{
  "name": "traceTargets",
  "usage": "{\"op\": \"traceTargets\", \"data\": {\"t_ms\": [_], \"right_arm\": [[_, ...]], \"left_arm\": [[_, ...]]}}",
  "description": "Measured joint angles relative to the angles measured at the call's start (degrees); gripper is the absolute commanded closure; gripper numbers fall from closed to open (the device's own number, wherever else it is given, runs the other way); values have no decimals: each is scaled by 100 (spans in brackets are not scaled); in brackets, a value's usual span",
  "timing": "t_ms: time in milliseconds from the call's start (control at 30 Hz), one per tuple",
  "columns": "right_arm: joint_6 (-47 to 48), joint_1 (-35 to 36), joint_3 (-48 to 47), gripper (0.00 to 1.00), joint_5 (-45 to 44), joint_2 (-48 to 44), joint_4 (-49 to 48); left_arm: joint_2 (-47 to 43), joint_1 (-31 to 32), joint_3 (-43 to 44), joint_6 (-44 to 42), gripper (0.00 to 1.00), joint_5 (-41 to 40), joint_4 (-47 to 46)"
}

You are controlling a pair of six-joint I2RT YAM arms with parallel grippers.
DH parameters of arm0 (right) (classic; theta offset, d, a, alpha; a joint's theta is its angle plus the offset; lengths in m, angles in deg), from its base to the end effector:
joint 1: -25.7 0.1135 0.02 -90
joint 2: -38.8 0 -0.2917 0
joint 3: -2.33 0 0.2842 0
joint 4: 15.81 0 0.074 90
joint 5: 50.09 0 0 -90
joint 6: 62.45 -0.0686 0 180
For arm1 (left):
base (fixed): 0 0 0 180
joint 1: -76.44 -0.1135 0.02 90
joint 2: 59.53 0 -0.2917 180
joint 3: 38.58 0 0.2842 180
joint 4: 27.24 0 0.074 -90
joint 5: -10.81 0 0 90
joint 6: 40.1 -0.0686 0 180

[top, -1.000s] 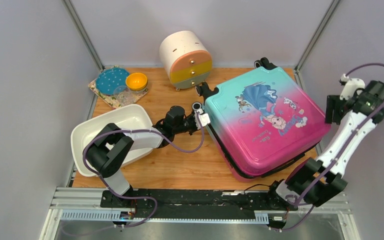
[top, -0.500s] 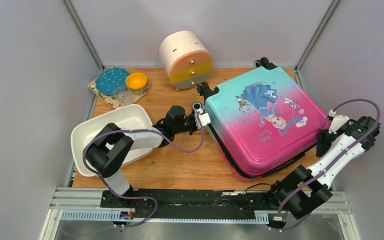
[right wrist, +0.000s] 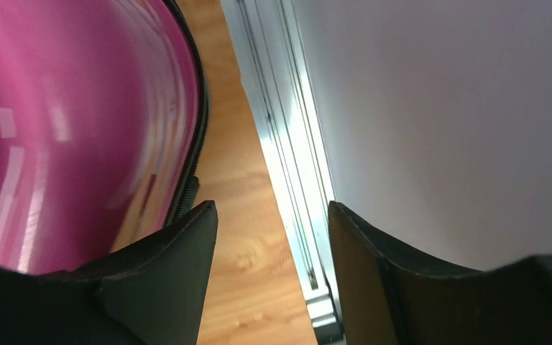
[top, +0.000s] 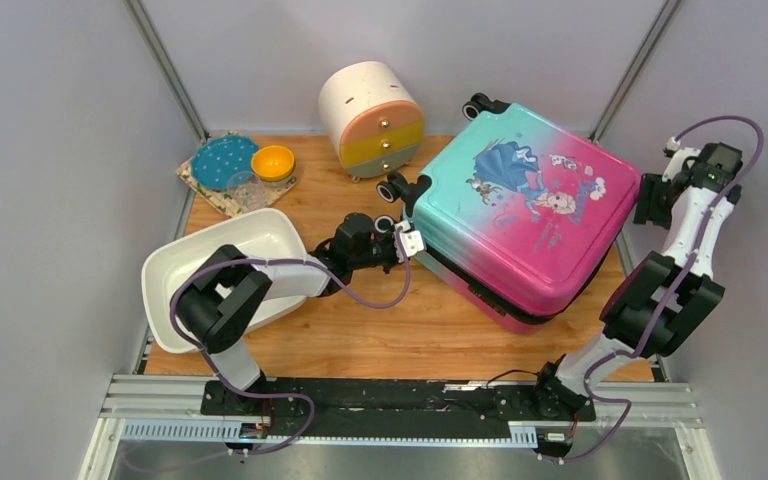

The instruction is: Open, take out, and arrange the luggage

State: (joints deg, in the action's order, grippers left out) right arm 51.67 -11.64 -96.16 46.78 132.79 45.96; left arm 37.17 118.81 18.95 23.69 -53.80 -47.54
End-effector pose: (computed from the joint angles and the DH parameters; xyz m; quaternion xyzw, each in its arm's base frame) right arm 0.3234 -0.2364 0.3072 0.0935 0.9533 -0.0943 0.2711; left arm 0.2779 -0.2933 0.1797 0.5527 0.5836 -0.2567 0.5366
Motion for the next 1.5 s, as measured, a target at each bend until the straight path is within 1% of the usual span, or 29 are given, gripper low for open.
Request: {"op": "traceTargets", "data": {"t_ms": [67,133,233,300,400,433,567,667,800,967,1000,1167,1333,1500], "right_arm": [[-177,175,-424,39,9,227,74],[-339,334,-839,37,81,236,105],[-546,551,-1342,36,153,0,11],[-728,955,-1731,36,251,-216,-22],[-1014,2059,-2310,36,459,-389,-306],[-1113,2570,-2444,37,501,-415,-490],[-1305,4127,-2697,38,503,-212,-931],[-1318,4946,-2986,39,415,304,-1110],[-1198,5689,-3086,44,275,1108,-1303],[-1010,6177,-3117,48,341,1860,-1322],[-944,6247,-3156,50,376,1969,-1292],[-476,6592,-3364,56,651,2465,-920],[-13,6791,-3543,59,942,2715,-387],[369,6756,-3617,63,1333,2723,304]], "left_arm": [[55,52,28,15,100,24,-50],[105,109,66,26,100,46,-85],[170,190,114,44,100,107,-129],[179,216,114,46,100,107,-155],[179,216,111,44,100,107,-162],[179,216,111,46,100,107,-166],[179,219,52,68,100,101,-273],[179,221,-22,74,100,87,-407],[166,223,-177,70,100,68,-664],[79,229,-387,57,100,61,-890],[57,232,-409,57,100,61,-916],[-46,247,-544,59,100,-7,-1049],[-247,267,-942,39,100,-177,-1373],[-737,262,-1469,52,100,-175,-1781]]}}
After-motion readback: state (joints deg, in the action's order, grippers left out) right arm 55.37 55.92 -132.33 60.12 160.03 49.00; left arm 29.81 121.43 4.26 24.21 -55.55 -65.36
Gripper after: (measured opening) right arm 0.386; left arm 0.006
